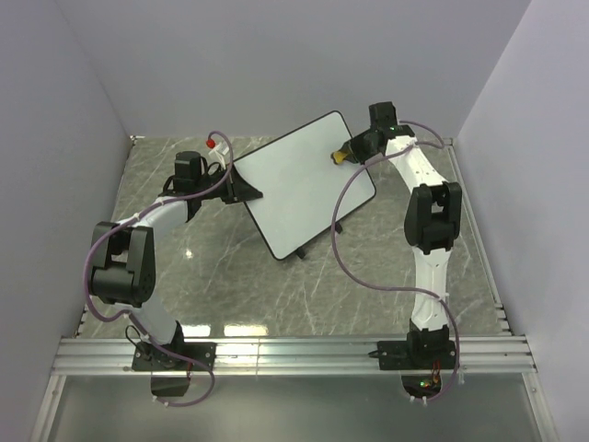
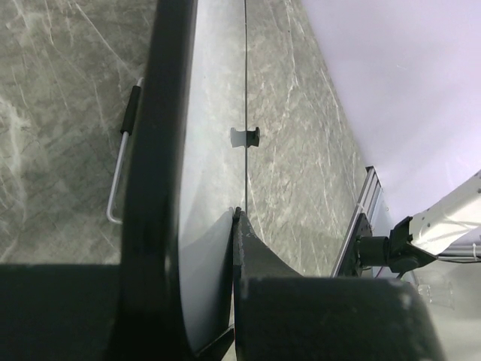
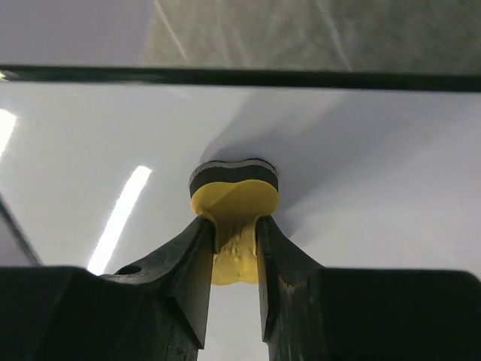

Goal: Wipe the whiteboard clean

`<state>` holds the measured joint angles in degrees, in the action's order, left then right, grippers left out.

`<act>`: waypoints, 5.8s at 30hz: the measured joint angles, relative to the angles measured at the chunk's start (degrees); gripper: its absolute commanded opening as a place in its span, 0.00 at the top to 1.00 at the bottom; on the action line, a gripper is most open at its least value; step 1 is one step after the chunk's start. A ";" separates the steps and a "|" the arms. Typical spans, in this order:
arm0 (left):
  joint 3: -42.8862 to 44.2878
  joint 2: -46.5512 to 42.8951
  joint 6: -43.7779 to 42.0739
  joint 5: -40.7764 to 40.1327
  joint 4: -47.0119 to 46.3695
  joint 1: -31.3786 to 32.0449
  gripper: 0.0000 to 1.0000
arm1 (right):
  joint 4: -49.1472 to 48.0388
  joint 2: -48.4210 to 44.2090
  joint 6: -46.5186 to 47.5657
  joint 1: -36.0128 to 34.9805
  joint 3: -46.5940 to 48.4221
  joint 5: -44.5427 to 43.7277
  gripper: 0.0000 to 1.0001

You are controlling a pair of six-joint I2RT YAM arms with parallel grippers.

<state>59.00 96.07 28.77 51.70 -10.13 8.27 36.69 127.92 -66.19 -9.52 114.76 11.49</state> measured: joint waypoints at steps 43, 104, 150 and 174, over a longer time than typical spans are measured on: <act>-0.44 -4.74 -9.09 -0.70 5.73 0.07 1.00 | -0.33 -36.98 17.75 0.07 -53.31 -7.45 1.00; -11.85 -25.20 -15.54 -21.22 20.13 -0.31 0.37 | 1.95 -43.82 27.52 3.04 -59.56 -13.92 0.00; 1.64 -45.55 -0.20 -51.49 41.97 -0.20 0.01 | 1.86 -98.09 37.09 -5.88 -57.68 -6.12 0.00; -39.87 -48.74 -17.16 -73.26 -11.10 0.44 0.01 | 1.75 -97.15 37.53 -5.99 -57.18 -9.18 0.00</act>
<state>19.14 47.33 11.62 -21.56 -21.23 8.71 38.44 30.76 -28.67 -15.51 57.58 2.31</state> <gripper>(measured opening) 0.995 0.996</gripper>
